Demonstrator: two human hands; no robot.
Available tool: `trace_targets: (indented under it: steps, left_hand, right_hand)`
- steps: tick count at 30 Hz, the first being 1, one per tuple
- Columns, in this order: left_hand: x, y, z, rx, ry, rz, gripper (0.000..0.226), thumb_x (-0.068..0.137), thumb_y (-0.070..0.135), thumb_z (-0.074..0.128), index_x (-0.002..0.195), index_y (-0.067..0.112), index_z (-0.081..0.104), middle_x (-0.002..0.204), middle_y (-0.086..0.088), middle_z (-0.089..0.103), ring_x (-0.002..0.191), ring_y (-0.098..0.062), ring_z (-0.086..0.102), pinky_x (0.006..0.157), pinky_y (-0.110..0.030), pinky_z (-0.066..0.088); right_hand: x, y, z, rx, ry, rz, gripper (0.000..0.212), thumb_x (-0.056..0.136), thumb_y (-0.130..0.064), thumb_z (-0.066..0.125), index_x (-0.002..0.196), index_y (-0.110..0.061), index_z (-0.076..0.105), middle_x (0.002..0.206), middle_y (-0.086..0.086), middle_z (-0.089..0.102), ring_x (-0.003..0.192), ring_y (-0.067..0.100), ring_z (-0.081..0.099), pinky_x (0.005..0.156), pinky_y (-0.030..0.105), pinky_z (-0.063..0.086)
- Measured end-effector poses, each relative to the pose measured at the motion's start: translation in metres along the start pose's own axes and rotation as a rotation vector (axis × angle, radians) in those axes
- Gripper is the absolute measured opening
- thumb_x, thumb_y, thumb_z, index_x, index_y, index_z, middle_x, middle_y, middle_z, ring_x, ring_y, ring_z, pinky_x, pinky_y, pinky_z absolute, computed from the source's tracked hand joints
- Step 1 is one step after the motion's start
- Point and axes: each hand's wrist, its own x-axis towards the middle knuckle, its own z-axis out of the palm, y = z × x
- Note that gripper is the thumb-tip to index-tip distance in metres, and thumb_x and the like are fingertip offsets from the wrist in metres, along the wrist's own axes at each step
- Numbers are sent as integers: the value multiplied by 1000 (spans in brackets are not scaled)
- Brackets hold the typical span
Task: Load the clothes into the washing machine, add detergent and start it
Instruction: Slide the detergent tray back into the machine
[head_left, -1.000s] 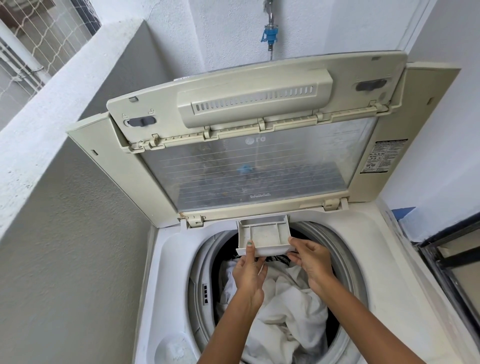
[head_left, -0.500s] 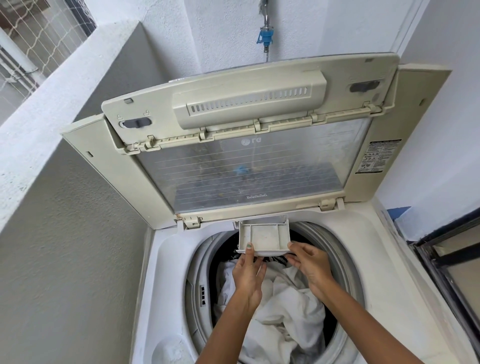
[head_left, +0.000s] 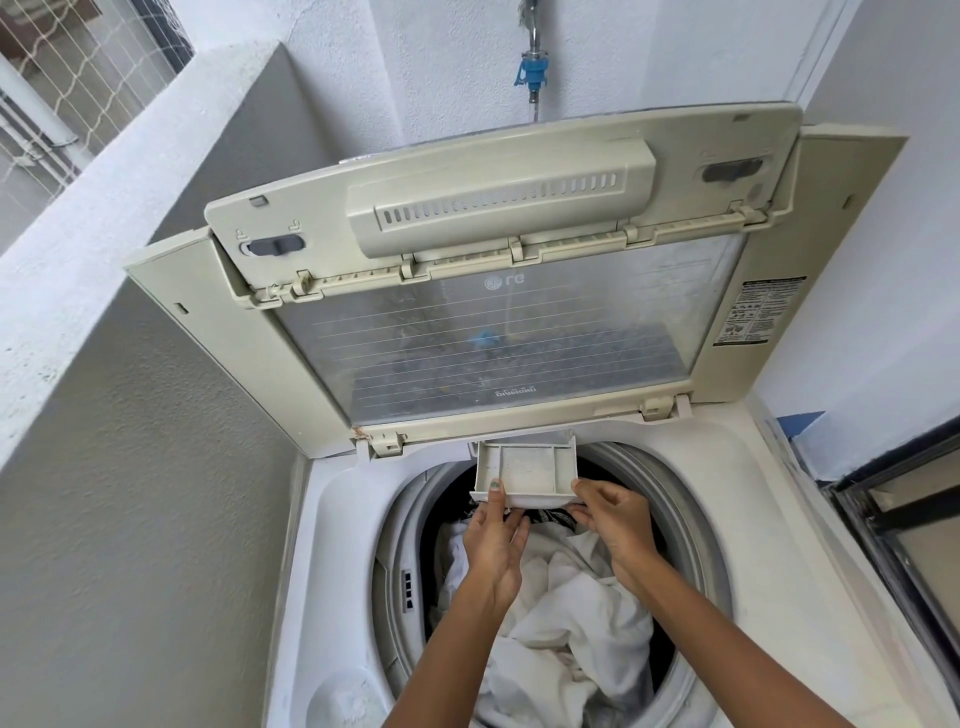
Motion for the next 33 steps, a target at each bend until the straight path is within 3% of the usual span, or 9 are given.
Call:
trace_targets:
  steps: [10, 14, 24, 28, 33]
  left_hand:
    - [-1, -1, -1, -15, -6, 9, 41, 95, 23, 54, 127, -3, 51, 102, -11, 63, 94, -22, 62, 103, -38, 43]
    - [-3, -1, 0, -15, 2, 12, 44, 96, 23, 53, 131, -3, 48, 119, -17, 59, 107, -26, 58, 103, -37, 43]
    - [-5, -4, 0, -14, 21, 8, 44, 96, 21, 53, 132, -3, 48, 125, -18, 57, 114, -29, 55, 101, -37, 43]
    - [-5, -4, 1, -25, 28, 0, 43, 96, 21, 54, 131, -3, 48, 112, -14, 60, 111, -28, 55, 102, -37, 44]
    - [-10, -8, -1, -34, 12, -16, 42, 95, 21, 54, 130, -2, 49, 112, -13, 60, 112, -28, 55, 99, -36, 44]
  right_hand:
    - [2, 2, -2, -16, -16, -41, 7, 83, -7, 69, 89, -5, 71, 79, 12, 72, 74, 17, 69, 61, 15, 54]
    - [1, 0, -2, -43, -19, -66, 5, 83, -6, 69, 87, -5, 72, 77, 9, 72, 72, 14, 68, 60, 13, 53]
    - [4, -3, -10, -100, -75, -72, 8, 83, -8, 70, 89, -9, 74, 79, -1, 74, 70, 11, 69, 60, 13, 53]
    - [6, -3, -12, -103, -95, -68, 10, 82, -7, 70, 79, -15, 76, 73, -4, 75, 63, 5, 68, 58, 14, 52]
    - [7, -4, -16, -131, -104, -66, 13, 82, -10, 70, 77, -19, 77, 73, -2, 75, 63, 5, 68, 58, 15, 52]
